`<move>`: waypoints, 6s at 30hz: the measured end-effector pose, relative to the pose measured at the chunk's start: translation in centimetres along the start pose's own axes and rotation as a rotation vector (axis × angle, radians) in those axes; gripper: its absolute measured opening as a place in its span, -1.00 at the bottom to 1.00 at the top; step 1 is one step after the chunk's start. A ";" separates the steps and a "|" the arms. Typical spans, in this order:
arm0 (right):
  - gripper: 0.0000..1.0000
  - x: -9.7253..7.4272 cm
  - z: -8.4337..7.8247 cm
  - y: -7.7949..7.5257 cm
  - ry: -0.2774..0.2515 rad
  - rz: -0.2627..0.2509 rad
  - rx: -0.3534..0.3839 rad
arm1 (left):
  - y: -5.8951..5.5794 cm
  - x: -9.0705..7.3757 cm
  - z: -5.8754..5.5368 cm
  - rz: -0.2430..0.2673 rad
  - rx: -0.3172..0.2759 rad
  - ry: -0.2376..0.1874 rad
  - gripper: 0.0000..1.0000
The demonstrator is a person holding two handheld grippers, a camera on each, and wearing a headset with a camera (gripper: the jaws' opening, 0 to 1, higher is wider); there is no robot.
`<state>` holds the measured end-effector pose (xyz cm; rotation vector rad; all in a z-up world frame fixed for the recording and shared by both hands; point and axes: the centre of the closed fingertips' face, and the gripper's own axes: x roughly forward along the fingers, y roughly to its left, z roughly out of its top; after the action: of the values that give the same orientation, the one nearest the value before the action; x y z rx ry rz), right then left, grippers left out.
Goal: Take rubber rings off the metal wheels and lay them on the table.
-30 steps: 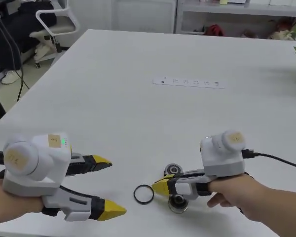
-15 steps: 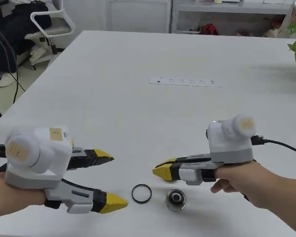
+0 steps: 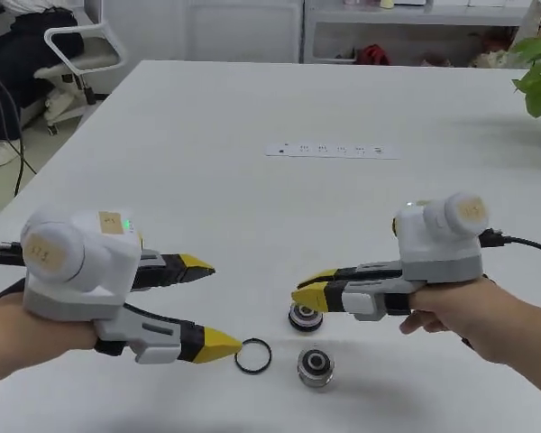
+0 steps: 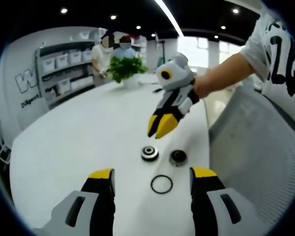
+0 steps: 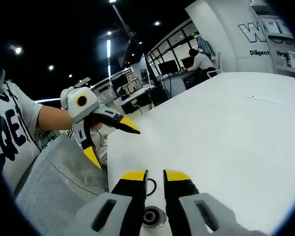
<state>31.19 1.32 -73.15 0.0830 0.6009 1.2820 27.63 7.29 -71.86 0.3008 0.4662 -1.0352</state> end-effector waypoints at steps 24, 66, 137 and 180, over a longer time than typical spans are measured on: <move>-0.72 -1.8 -2.0 -3.4 0.021 -0.092 -0.049 | 1.8 2.8 0.7 0.005 -0.028 -0.004 0.16; -0.70 0.1 -6.5 -4.9 0.092 -0.115 -0.060 | 0.8 9.2 -0.7 -0.085 -0.034 0.062 -0.11; -0.95 0.3 -6.9 -5.1 0.119 -0.110 -0.092 | 0.5 12.3 -1.5 -0.042 0.010 0.091 -0.73; -1.00 -0.9 -5.5 -5.6 0.037 -0.158 0.121 | 0.0 12.6 -1.4 0.005 0.029 0.117 -0.75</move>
<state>33.36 -2.67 -79.63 0.1098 0.7036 1.0961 32.69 -1.49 -79.42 0.3893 0.5560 -1.0241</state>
